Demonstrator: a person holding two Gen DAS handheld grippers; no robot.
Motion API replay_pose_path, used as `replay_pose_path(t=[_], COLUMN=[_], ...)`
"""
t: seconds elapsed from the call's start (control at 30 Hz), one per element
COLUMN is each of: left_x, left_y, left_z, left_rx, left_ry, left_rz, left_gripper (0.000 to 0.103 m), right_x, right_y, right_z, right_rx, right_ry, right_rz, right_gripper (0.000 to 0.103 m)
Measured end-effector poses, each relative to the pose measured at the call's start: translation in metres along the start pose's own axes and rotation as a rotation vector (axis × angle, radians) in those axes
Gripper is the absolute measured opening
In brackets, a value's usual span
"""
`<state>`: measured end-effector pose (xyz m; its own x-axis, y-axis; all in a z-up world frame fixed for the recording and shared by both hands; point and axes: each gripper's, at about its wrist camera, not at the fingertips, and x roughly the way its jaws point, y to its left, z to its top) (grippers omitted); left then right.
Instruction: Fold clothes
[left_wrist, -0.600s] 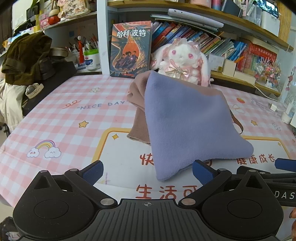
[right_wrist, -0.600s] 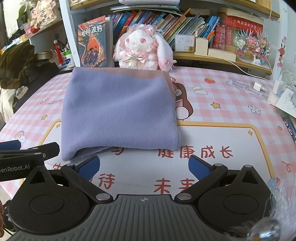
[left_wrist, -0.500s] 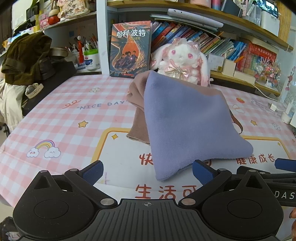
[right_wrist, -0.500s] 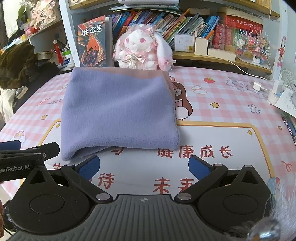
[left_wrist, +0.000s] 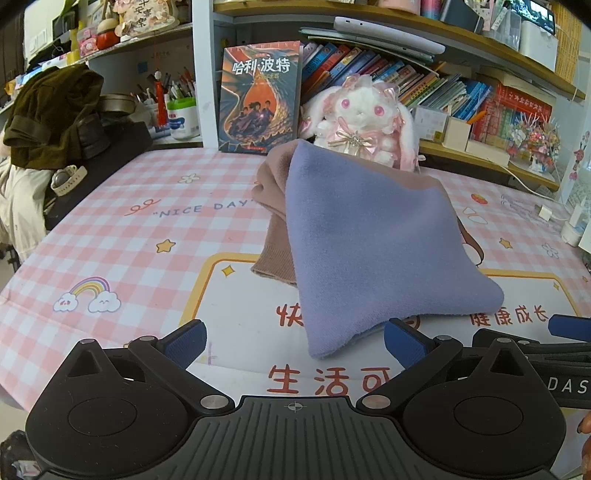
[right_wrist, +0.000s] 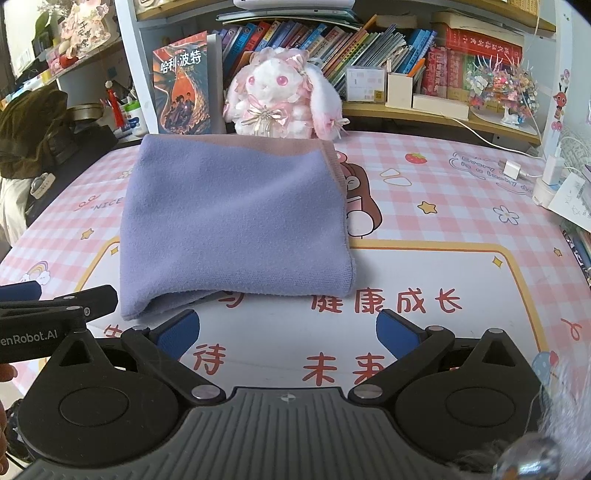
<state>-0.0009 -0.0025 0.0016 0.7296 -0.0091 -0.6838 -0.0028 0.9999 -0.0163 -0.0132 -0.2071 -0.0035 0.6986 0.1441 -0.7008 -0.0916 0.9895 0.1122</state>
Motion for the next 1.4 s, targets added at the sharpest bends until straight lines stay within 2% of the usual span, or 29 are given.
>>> replay_pose_path(t=[1.4], left_x=[-0.0026], left_y=[0.0003], left_z=[-0.0021], left_rx=[-0.002], left_ry=[0.015], left_rz=[0.011], left_gripper=[0.103], right_x=[-0.0014], right_y=[-0.0034], right_z=[-0.0013], right_rx=[0.006], right_ry=[0.011], right_rz=[0.003], right_gripper=[0.103])
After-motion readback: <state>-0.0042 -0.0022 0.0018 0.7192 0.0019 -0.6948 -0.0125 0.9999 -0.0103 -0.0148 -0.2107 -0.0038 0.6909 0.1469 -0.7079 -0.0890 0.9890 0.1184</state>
